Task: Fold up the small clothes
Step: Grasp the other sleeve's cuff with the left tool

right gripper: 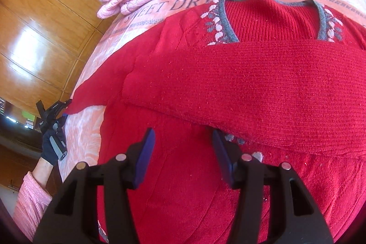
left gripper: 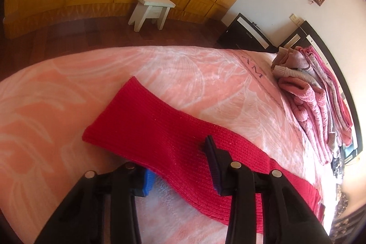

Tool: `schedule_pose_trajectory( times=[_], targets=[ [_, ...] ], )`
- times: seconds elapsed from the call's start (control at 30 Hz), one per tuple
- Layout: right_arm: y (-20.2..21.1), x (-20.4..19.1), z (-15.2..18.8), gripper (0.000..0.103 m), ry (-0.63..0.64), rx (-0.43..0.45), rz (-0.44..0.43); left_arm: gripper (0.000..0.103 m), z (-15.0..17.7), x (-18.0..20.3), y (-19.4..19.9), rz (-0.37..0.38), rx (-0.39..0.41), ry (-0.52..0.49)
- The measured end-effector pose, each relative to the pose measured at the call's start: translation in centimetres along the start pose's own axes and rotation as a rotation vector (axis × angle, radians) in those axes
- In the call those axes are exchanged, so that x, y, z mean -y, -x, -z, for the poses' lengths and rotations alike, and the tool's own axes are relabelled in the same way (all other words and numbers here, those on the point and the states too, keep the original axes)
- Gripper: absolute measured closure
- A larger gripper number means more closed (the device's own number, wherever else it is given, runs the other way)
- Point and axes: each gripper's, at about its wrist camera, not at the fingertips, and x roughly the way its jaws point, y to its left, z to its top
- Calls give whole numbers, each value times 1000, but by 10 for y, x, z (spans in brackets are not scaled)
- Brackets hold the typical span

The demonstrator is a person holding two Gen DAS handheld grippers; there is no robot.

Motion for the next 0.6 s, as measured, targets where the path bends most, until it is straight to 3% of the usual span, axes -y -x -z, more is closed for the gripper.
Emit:
schedule_pose_trajectory(
  times=[0.1, 0.2, 0.37, 0.6],
  targets=[
    [1, 1, 2, 50, -4, 3, 0, 90, -1, 0, 2, -6, 7, -10],
    [5, 2, 3, 51, -17, 2, -8, 98, 1, 7, 8, -18, 29, -27],
    [17, 7, 9, 50, -20, 1, -10, 99, 12, 39, 27, 10, 100, -87],
    [42, 30, 21, 50, -42, 14, 2, 99, 49, 135, 49, 135, 140, -328]
  ],
)
